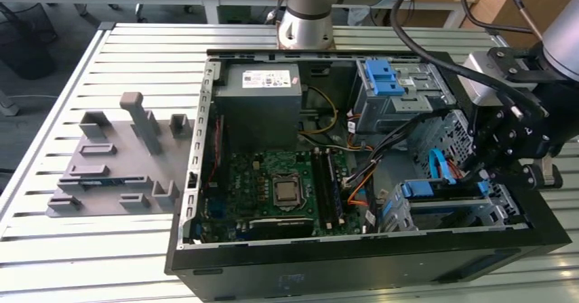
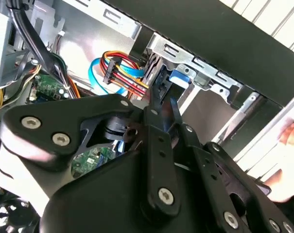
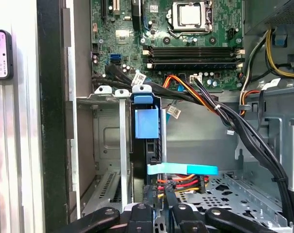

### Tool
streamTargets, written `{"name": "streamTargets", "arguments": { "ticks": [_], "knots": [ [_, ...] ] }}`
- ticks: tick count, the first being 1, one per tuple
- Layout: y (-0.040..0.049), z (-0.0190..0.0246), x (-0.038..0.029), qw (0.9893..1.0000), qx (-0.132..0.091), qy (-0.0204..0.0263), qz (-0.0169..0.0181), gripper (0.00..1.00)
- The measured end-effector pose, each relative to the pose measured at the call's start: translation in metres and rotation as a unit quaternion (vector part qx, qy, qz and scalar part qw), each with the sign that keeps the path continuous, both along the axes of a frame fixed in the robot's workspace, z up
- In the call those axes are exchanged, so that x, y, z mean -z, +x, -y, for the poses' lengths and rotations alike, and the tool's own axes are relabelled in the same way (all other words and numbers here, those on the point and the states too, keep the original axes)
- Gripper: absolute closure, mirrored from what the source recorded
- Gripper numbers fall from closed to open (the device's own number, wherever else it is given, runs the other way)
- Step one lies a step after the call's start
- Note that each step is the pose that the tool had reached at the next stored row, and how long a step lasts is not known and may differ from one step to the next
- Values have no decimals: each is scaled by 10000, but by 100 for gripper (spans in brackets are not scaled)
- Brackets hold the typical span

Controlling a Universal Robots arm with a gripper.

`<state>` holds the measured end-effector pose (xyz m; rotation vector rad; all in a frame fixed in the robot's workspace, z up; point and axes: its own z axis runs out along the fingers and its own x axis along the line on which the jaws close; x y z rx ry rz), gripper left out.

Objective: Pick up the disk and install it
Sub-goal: 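Insert the second disk wire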

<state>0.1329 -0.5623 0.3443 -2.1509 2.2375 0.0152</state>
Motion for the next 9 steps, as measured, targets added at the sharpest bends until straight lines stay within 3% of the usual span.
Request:
{"name": "streamTargets", "arguments": {
  "ticks": [3, 5, 9],
  "knots": [
    [0, 0, -9, 10000, 0, 3, 0, 78],
    [0, 0, -10, 10000, 0, 3, 0, 89],
    [0, 0, -11, 10000, 0, 2, 0, 89]
  ]
}}
